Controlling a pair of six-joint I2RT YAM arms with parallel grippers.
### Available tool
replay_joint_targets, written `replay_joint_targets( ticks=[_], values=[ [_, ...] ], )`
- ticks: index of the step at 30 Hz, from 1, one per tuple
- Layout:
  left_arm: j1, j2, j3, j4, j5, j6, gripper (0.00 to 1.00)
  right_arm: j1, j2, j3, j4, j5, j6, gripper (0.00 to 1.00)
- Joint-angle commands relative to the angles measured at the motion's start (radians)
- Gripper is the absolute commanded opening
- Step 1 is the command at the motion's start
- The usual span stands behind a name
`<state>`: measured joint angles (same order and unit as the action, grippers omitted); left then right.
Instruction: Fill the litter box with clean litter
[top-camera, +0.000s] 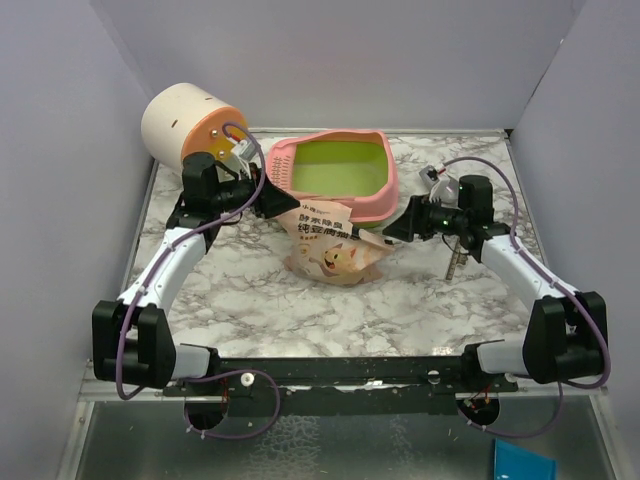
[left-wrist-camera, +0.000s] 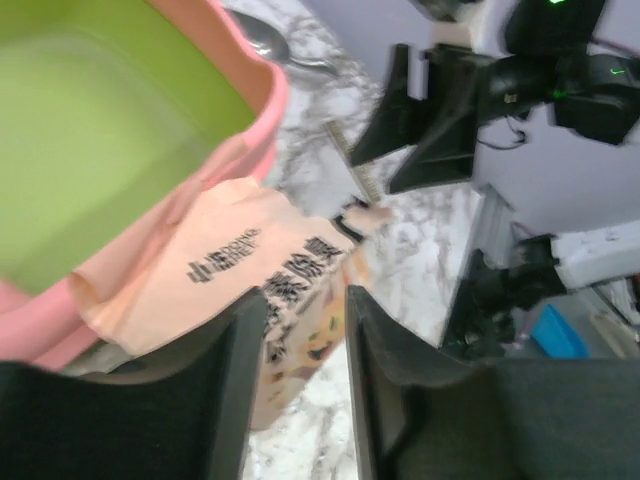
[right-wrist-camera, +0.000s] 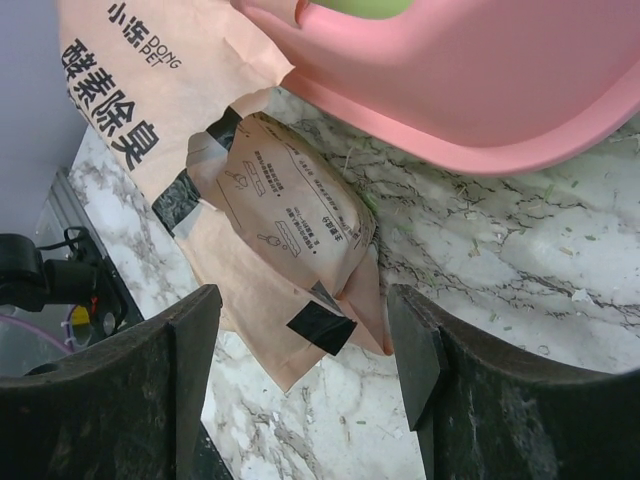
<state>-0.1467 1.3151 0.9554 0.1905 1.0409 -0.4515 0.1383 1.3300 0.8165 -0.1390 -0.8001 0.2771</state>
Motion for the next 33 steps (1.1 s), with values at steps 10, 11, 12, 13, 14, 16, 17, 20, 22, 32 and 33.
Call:
replay_joint_targets(
  ticks=[10,11,12,13,14,16,17,20,22,32,33],
  values=[
    [0.042,0.157,0.151,-0.304,-0.196,0.029,0.56,0.007,-0.059,0.006,-0.014,0.058,-0.036,0.69],
    [0.041,0.178,0.154,-0.302,-0.17,0.027,0.56,0.007,-0.057,0.006,-0.014,0.055,-0.035,0.69],
    [0.041,0.202,0.158,-0.296,-0.139,0.024,0.56,0.007,-0.056,0.006,-0.012,0.05,-0.034,0.68],
    [0.04,0.22,0.158,-0.28,-0.118,0.016,0.56,0.007,-0.055,0.005,-0.01,0.048,-0.033,0.69],
    [0.036,0.234,0.154,-0.248,-0.099,0.0,0.56,0.008,-0.055,0.004,-0.008,0.042,-0.033,0.68],
    [0.022,0.257,0.153,-0.204,-0.077,-0.019,0.57,0.008,-0.055,0.004,-0.009,0.039,-0.034,0.69],
    [0.012,0.271,0.163,-0.199,-0.068,-0.018,0.57,0.008,-0.056,0.004,-0.012,0.04,-0.036,0.69],
    [-0.007,0.311,0.195,-0.203,-0.062,-0.014,0.57,0.007,-0.062,-0.001,-0.013,0.04,-0.035,0.68],
    [-0.011,0.321,0.207,-0.187,-0.067,-0.018,0.57,0.008,-0.066,-0.002,-0.015,0.042,-0.035,0.68],
    [-0.026,0.348,0.166,0.132,0.069,-0.208,0.56,0.007,-0.069,-0.005,-0.024,0.037,-0.041,0.68],
    [-0.034,0.349,0.167,0.133,0.081,-0.204,0.55,0.007,-0.069,-0.003,-0.024,0.035,-0.04,0.68]
  ],
)
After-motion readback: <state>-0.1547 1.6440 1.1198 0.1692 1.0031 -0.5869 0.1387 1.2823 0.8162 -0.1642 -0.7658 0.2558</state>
